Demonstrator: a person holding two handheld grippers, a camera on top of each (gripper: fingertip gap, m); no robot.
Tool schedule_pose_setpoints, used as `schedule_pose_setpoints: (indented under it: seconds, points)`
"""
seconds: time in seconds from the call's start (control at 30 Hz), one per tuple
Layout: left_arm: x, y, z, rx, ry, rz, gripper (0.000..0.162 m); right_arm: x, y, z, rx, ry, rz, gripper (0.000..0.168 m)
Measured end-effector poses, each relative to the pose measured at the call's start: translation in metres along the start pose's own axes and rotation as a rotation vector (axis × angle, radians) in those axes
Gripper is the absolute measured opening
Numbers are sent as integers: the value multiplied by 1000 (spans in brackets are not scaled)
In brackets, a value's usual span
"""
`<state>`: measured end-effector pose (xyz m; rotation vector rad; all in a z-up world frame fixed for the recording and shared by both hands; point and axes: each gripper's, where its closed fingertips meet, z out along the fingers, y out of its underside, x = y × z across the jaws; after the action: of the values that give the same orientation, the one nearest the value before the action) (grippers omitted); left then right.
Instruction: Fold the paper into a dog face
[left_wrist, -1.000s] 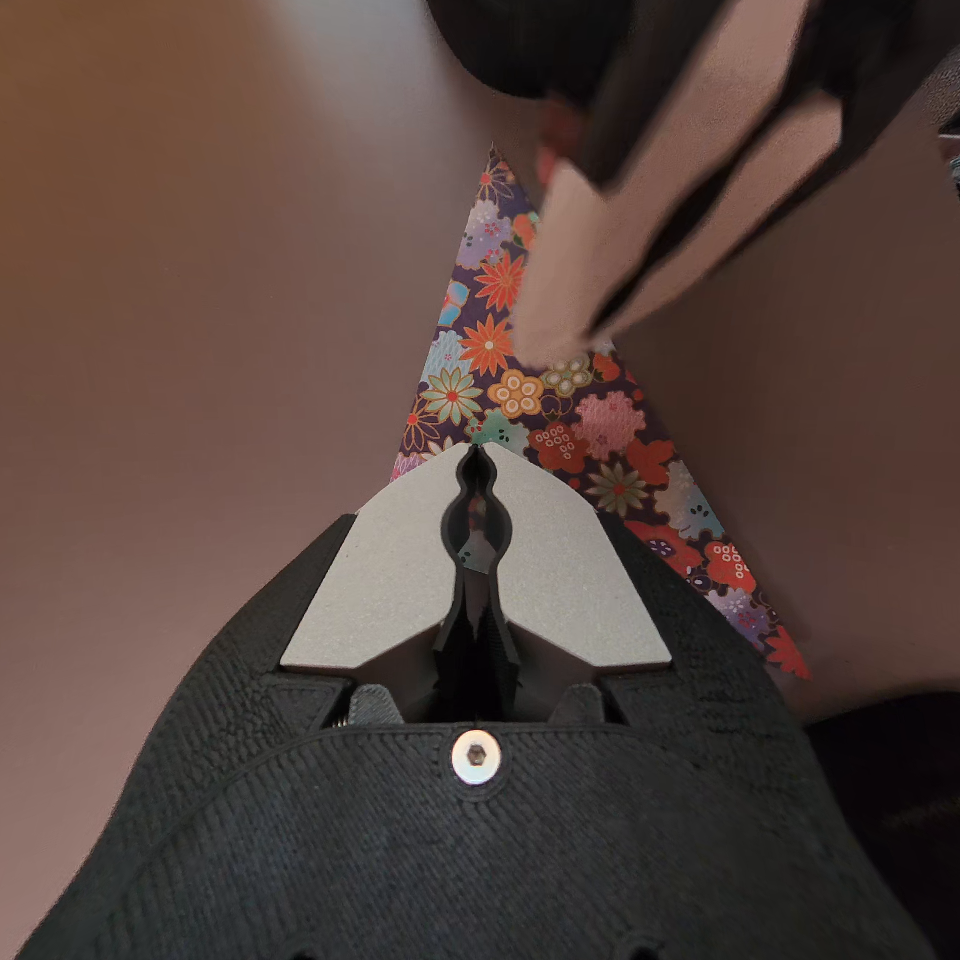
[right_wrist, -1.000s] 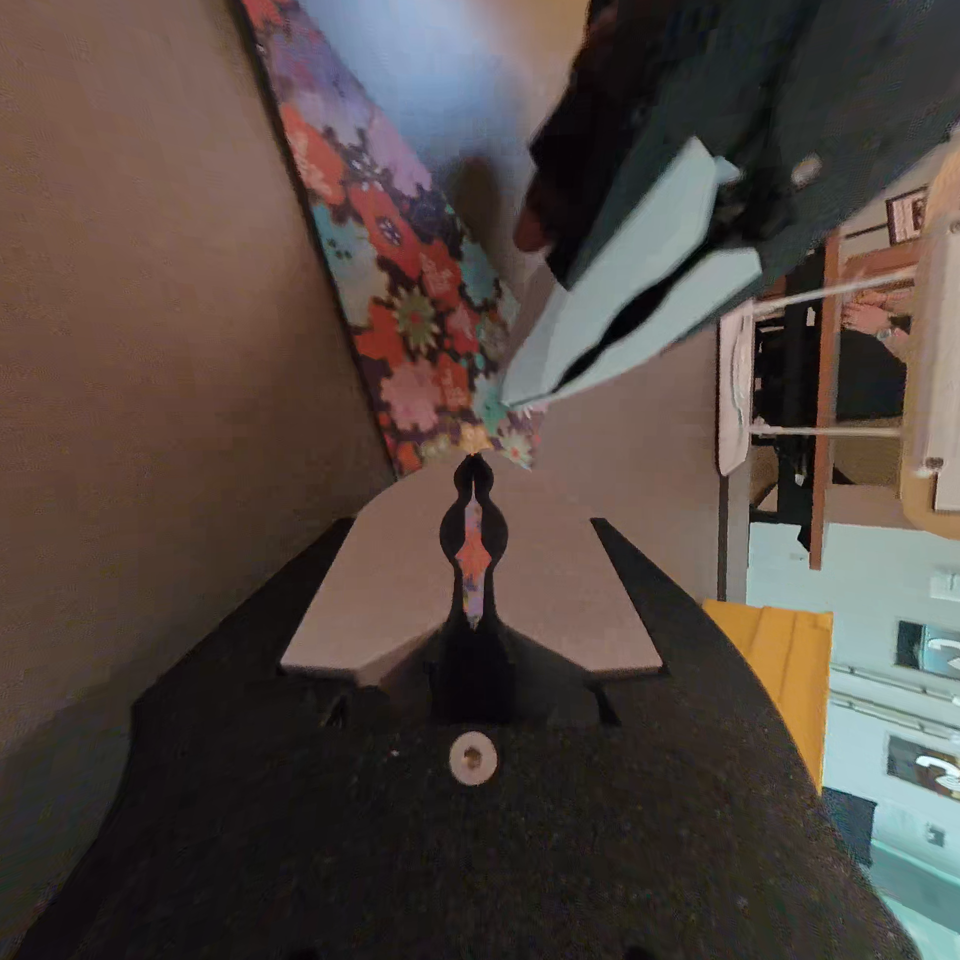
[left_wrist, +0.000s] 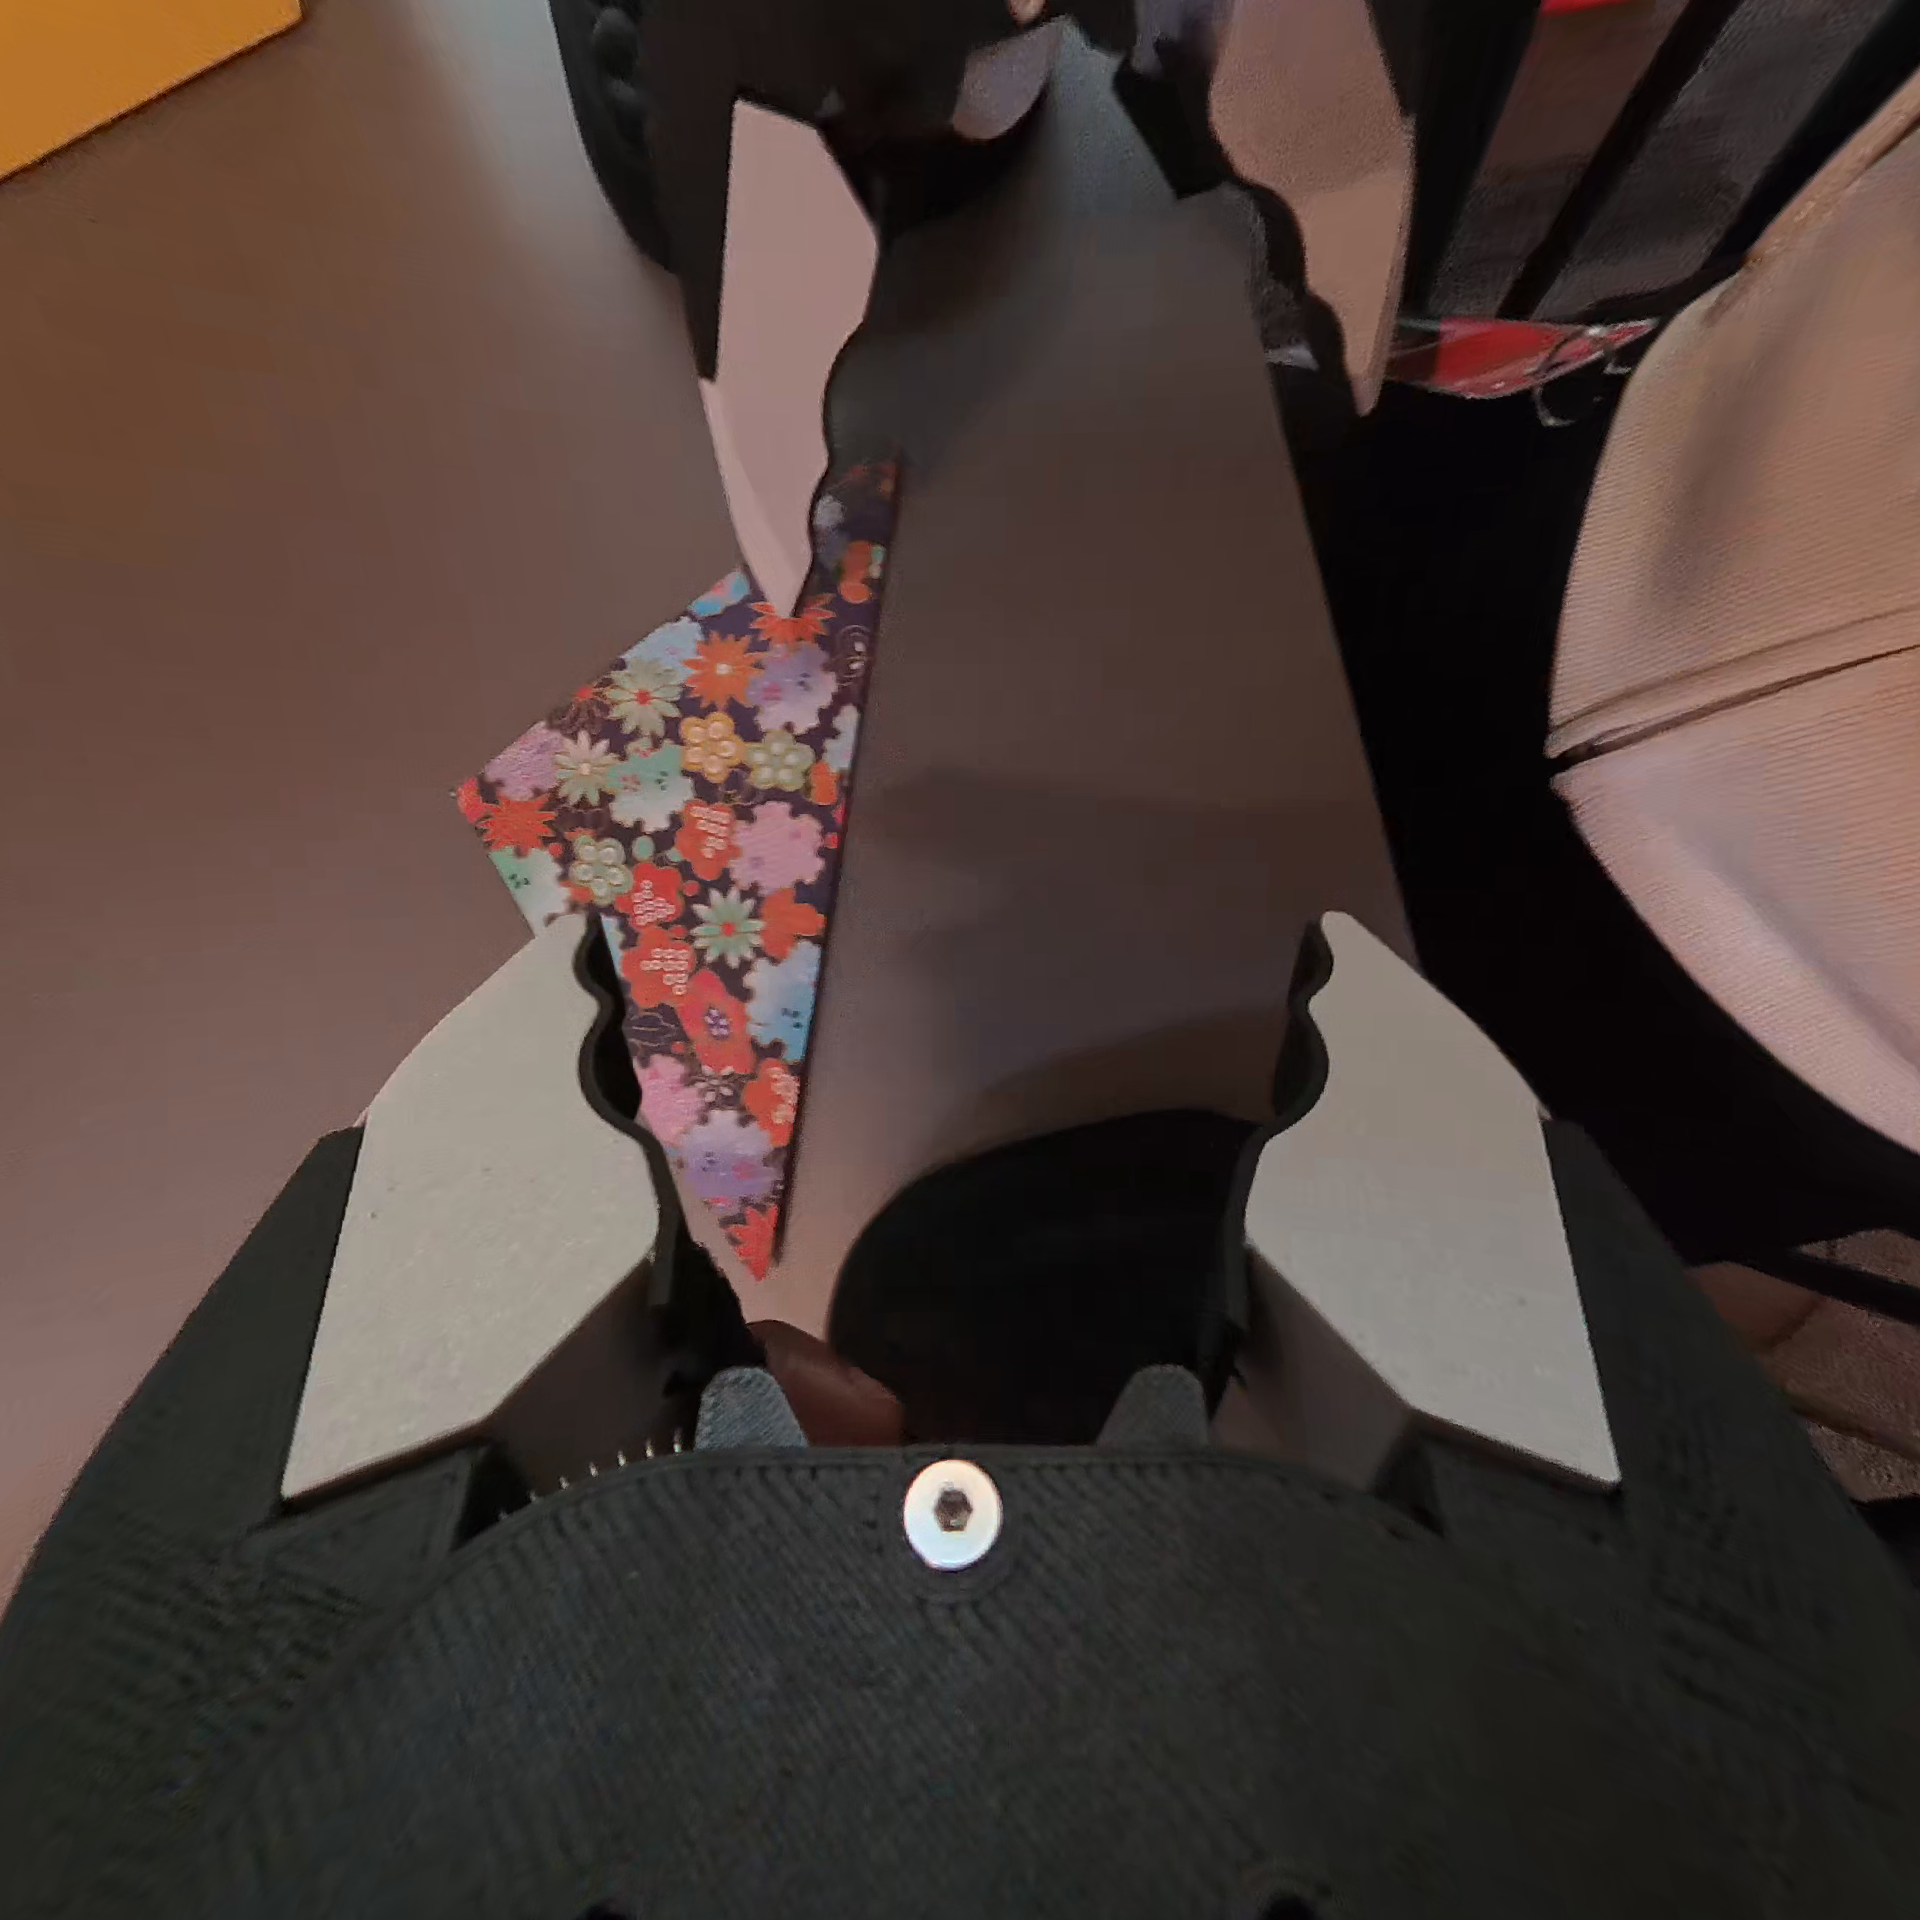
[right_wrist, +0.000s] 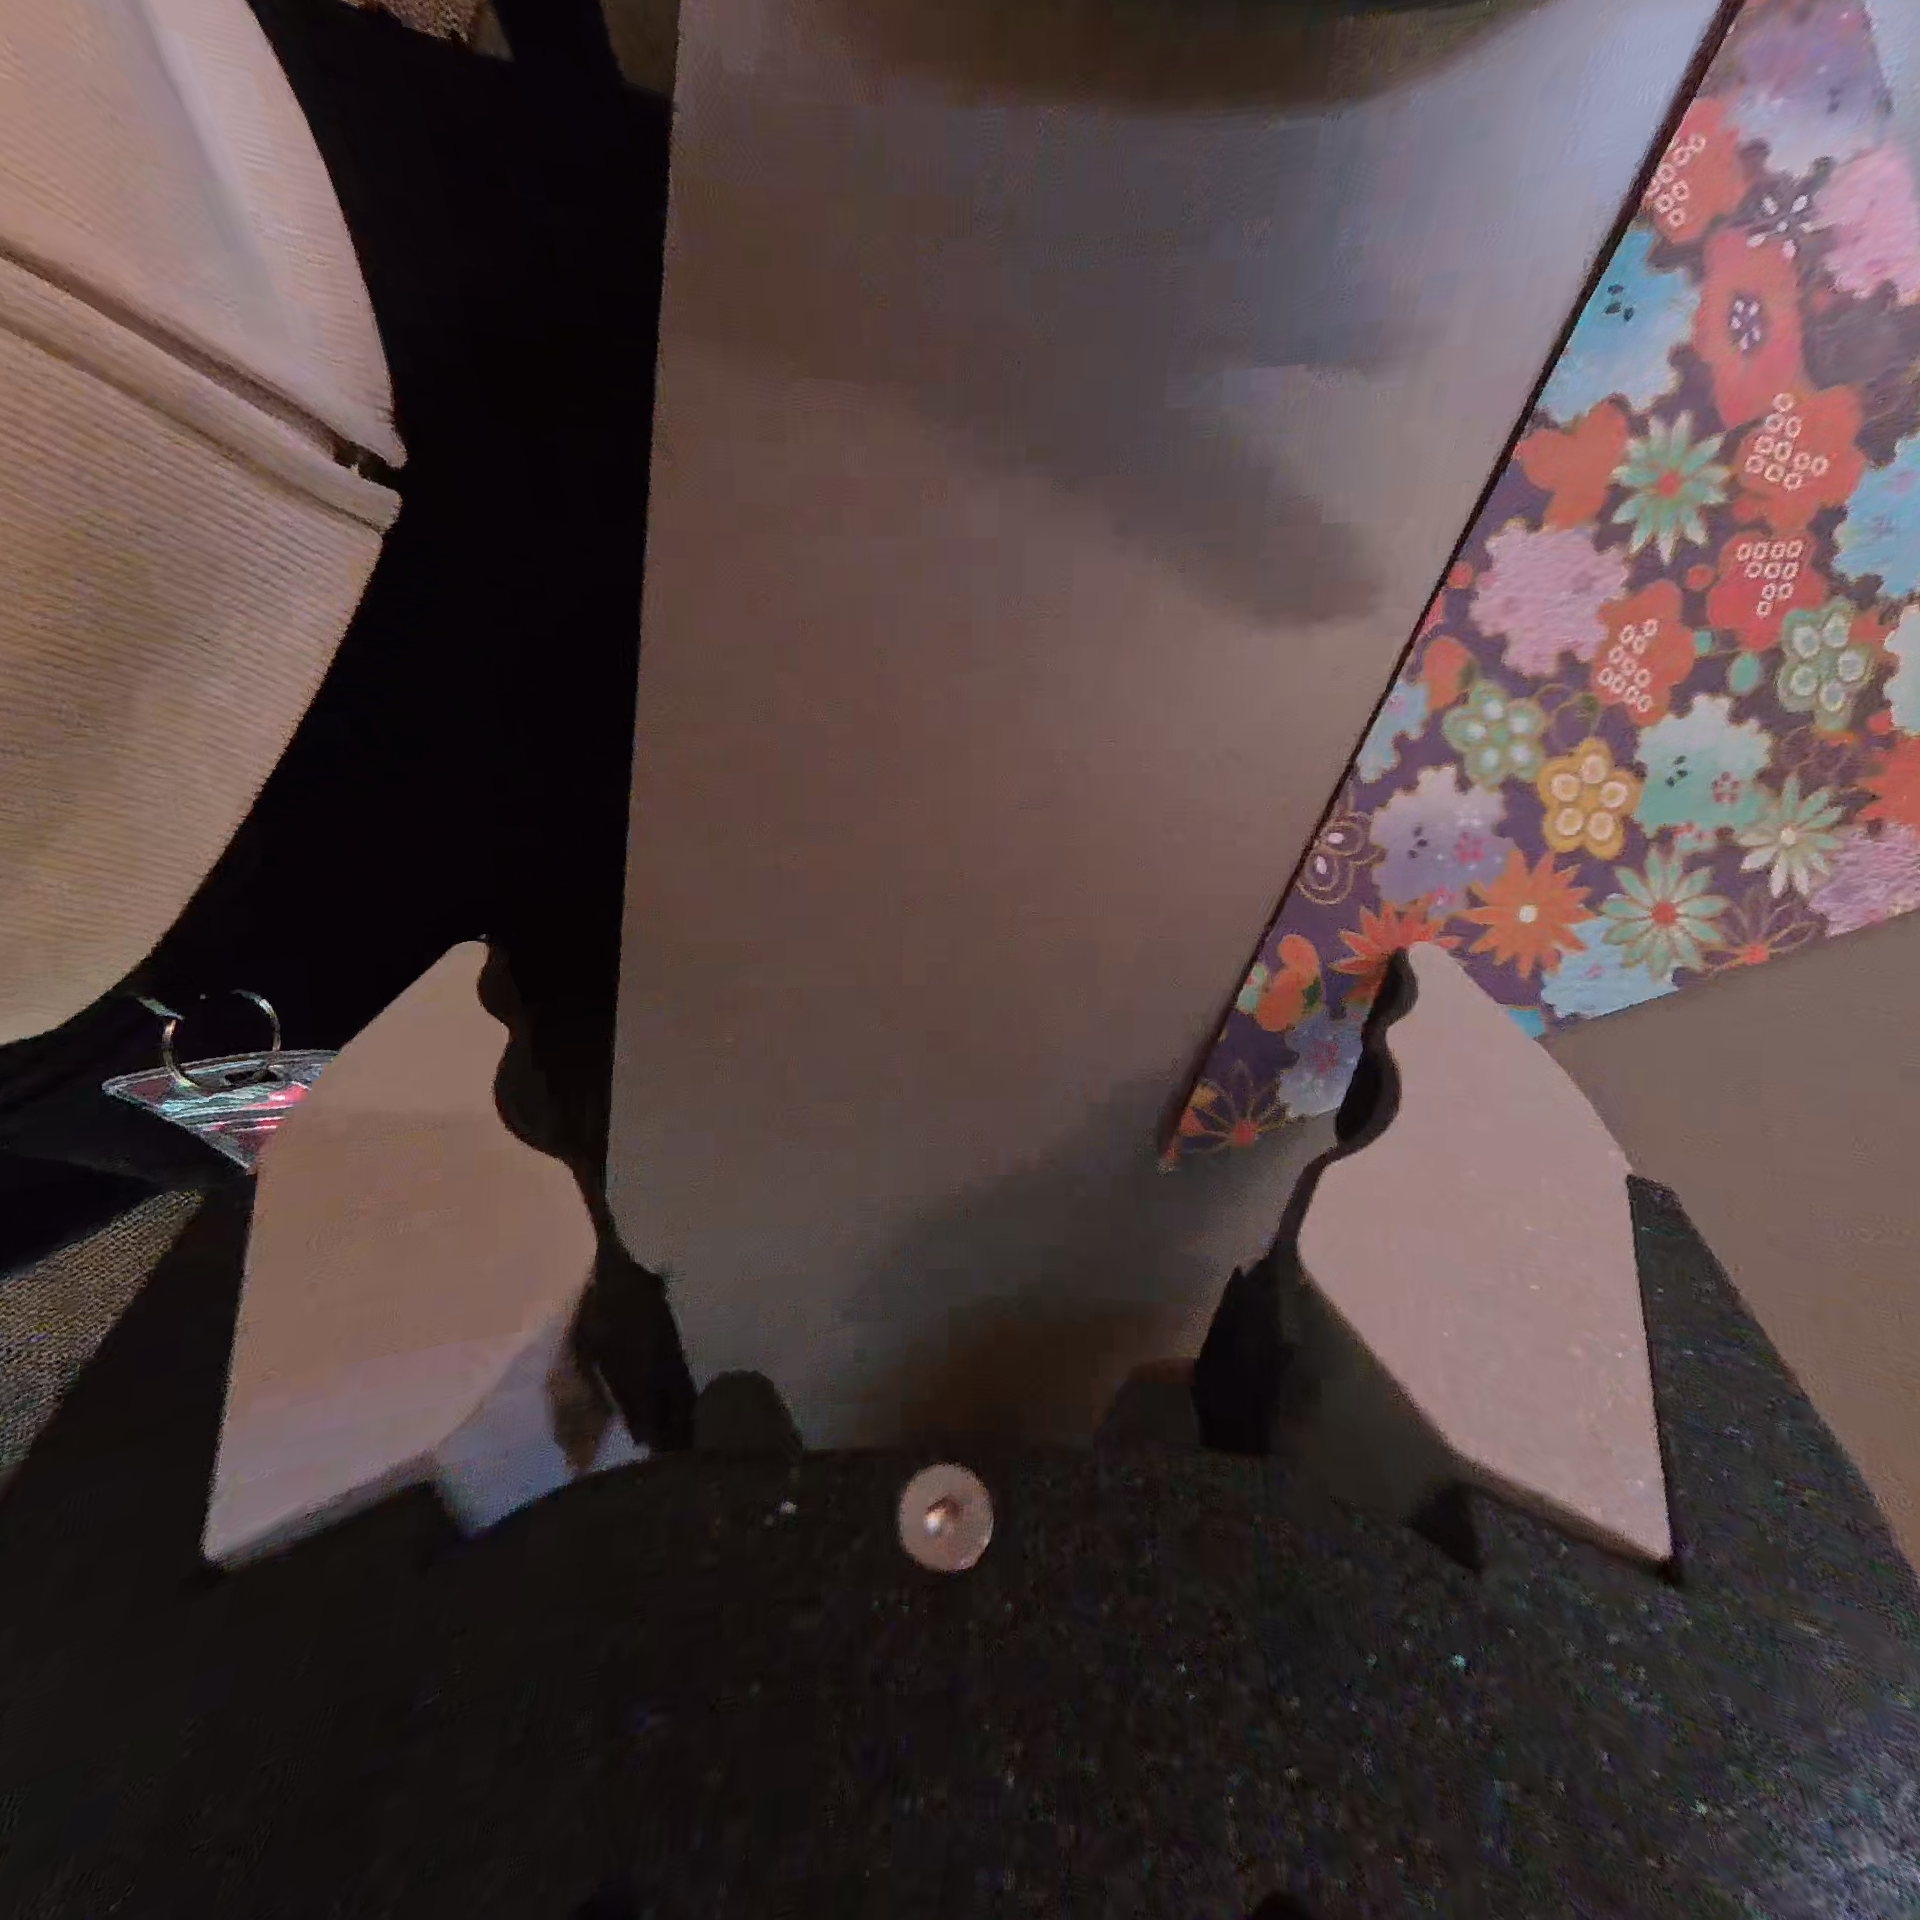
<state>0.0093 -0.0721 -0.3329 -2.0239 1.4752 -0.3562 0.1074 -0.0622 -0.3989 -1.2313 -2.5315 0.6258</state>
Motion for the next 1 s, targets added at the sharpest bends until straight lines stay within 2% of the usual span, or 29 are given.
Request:
schedule_pose_setpoints:
  seconds: [0.17,0.23,0.3,0.4,0.47,0.57,0.7,0.8,0.93,1.0]
  points:
    - [33,-10,-4,97,-67,-26,117,-32,10,-4,-44,40,-66,137]
    - [45,-13,-4,131,-97,-35,115,-47,15,-6,-56,97,-123,126]
    - [57,-13,-2,156,-132,-29,112,-60,18,-8,-38,178,-204,105]
    - [70,-13,0,188,-178,-25,109,-66,20,-15,-25,395,-396,56]
    - [76,-17,0,221,-201,-27,106,-68,14,-26,-4,543,-541,5]
    - [74,-25,-9,276,-276,-12,101,-74,6,-34,58,550,-538,1]
    - [60,-44,-37,369,-411,41,92,-61,-25,-74,332,500,-353,1]
    - [43,-61,-63,444,-497,57,83,-32,-50,-118,626,350,17,1]
    - [11,-75,-87,469,-563,34,62,30,-47,-145,865,-90,721,0]
    - [-8,-77,-86,448,-545,-4,54,56,-36,-138,867,-274,911,0]
